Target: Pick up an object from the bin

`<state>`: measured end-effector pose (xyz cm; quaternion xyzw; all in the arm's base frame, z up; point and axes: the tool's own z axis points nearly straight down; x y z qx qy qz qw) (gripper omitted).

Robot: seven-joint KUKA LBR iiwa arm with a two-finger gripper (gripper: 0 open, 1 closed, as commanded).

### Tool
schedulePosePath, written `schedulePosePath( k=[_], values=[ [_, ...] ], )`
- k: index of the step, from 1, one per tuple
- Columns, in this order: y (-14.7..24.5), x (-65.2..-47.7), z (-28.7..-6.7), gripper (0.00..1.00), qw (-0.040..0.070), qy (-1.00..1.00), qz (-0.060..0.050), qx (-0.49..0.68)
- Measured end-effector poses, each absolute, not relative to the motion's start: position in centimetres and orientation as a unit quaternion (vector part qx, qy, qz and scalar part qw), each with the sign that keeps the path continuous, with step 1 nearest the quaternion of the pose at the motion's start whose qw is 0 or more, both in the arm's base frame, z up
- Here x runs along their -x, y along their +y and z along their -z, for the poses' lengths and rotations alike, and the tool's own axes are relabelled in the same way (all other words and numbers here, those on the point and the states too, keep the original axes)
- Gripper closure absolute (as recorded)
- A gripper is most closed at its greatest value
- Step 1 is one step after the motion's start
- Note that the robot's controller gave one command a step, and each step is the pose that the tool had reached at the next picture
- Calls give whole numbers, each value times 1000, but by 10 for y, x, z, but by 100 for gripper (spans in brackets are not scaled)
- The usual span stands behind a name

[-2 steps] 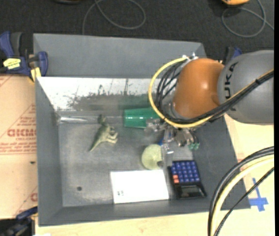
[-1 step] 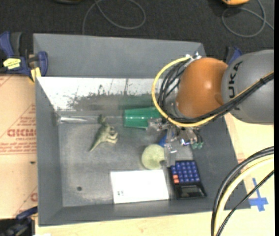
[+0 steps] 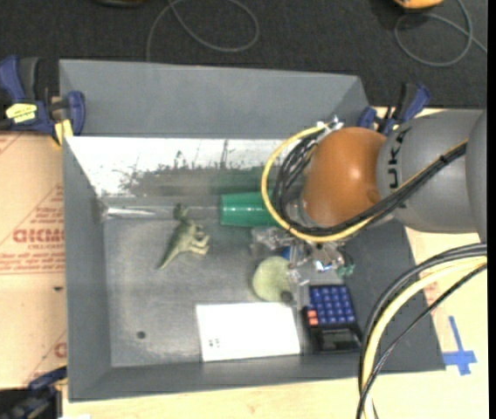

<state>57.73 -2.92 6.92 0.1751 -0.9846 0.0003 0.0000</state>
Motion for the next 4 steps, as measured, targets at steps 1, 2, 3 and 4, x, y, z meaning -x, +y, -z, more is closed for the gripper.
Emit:
schedulePosePath(
  k=[1,2,3,4],
  values=[
    [-39,-580,-71,100,-1,-994,1,-112],
    [-39,-580,-71,100,-1,-994,1,-112],
    [-38,-579,-72,100,-1,-994,1,-112],
    [-38,-577,-81,100,2,-994,2,-112]
  ],
)
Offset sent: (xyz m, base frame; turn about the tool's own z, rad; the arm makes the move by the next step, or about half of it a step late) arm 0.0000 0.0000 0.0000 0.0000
